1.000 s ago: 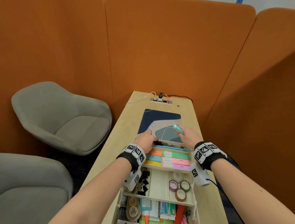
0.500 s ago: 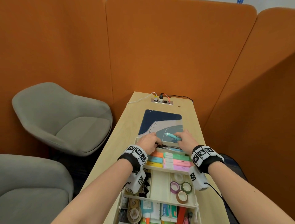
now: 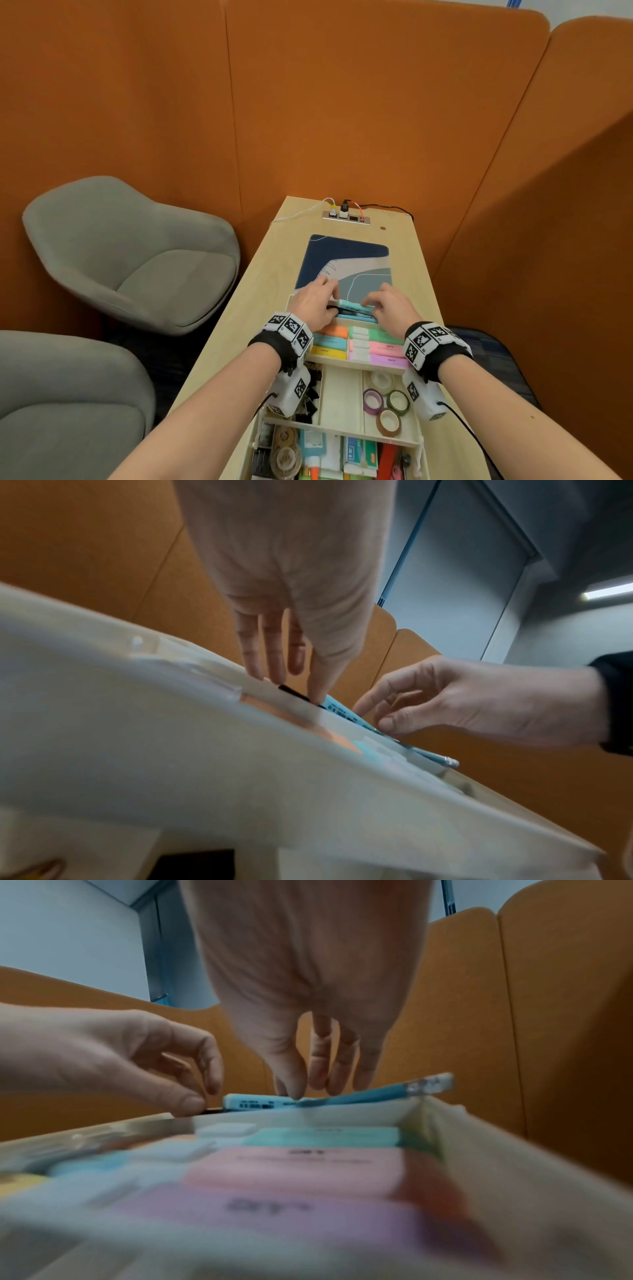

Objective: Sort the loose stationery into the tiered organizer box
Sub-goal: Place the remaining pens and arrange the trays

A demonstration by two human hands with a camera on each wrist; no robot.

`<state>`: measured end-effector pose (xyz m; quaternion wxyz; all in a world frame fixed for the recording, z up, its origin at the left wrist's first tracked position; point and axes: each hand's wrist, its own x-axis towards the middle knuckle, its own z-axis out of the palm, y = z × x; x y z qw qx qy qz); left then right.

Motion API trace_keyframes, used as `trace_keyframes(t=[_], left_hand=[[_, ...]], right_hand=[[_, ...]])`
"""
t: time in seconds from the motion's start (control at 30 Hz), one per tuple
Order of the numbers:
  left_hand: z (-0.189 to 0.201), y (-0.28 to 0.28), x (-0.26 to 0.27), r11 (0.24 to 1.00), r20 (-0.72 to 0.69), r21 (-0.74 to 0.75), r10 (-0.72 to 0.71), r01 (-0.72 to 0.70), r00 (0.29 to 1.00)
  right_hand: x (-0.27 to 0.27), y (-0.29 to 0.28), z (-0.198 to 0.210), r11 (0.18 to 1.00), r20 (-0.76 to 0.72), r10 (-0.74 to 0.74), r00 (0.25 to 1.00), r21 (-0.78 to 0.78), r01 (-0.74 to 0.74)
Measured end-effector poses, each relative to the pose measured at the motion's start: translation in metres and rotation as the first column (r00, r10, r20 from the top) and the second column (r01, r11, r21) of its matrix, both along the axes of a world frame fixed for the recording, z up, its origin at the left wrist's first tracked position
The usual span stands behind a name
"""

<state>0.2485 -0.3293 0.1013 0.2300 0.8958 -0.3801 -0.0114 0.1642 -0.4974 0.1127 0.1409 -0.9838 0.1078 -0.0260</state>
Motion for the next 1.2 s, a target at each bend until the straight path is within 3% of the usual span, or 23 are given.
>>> trace_keyframes(t=[0.23, 0.4, 0.6, 0.9, 1.0, 1.2], left_hand=[[-0.004, -0.014, -0.008, 0.983, 0.093, 0.146, -0.130, 0.115, 0.987], [-0.004, -0.014, -0.006, 0.987, 0.028, 0.108, -0.122, 0.118, 0.992], [-0.003, -0.020, -0.003, 0.998, -0.104, 0.030, -0.056, 0.060, 0.993], [-0.003, -0.004, 0.008, 0.994, -0.143, -0.095, 0.038, -0.052, 0.989], [-0.004, 0.005, 0.016, 0.989, -0.158, -0.105, 0.088, -0.105, 0.984], [-0.006, 0.012, 0.014, 0.991, -0.113, -0.057, 0.114, -0.121, 0.987]], right_hand=[[-0.019, -0.016, 0.002, 0.991, 0.012, -0.102, 0.995, -0.082, 0.103], [-0.037, -0.034, 0.004, 0.964, -0.021, -0.264, 0.964, 0.038, 0.264], [-0.044, -0.035, -0.004, 0.957, -0.058, -0.261, 0.964, 0.117, 0.266], [-0.036, -0.032, 0.000, 0.948, -0.092, -0.268, 0.959, 0.155, 0.279], [-0.032, -0.033, 0.000, 0.962, -0.119, -0.235, 0.965, 0.115, 0.249], [-0.023, -0.024, -0.003, 0.974, -0.038, -0.222, 0.974, 0.038, 0.223]])
